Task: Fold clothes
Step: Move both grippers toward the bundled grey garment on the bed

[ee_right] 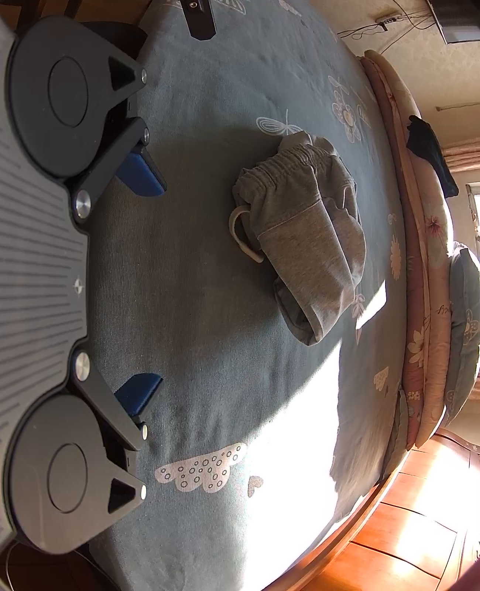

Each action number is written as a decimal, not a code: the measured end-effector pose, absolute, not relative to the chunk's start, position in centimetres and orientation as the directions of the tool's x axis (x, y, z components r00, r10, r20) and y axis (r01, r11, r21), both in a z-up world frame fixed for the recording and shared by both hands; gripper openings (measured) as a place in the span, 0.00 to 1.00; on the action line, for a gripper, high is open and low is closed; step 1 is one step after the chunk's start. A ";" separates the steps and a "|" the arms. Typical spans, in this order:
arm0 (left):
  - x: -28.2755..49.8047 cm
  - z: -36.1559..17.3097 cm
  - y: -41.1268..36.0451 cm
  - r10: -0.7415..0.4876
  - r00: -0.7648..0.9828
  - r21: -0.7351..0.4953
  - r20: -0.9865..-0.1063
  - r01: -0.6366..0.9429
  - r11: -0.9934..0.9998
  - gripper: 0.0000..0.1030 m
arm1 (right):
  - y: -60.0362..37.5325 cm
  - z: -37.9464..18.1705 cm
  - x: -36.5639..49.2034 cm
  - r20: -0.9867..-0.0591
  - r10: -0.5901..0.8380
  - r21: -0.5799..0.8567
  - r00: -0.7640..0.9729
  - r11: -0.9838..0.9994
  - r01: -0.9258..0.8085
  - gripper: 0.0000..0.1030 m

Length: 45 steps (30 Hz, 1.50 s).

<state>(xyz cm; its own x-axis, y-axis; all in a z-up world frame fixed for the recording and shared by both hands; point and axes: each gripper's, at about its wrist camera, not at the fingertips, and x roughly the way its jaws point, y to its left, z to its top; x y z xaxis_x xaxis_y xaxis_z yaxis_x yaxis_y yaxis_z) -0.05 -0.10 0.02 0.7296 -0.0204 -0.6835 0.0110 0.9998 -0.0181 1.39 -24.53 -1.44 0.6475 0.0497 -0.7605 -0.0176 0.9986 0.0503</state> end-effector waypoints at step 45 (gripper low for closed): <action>-0.1 -0.5 -0.4 0.020 0.779 0.015 -0.626 -0.014 1.000 1.00 | -24.2 -1.8 1.3 -0.749 0.078 0.050 0.658 0.997 -0.062 1.00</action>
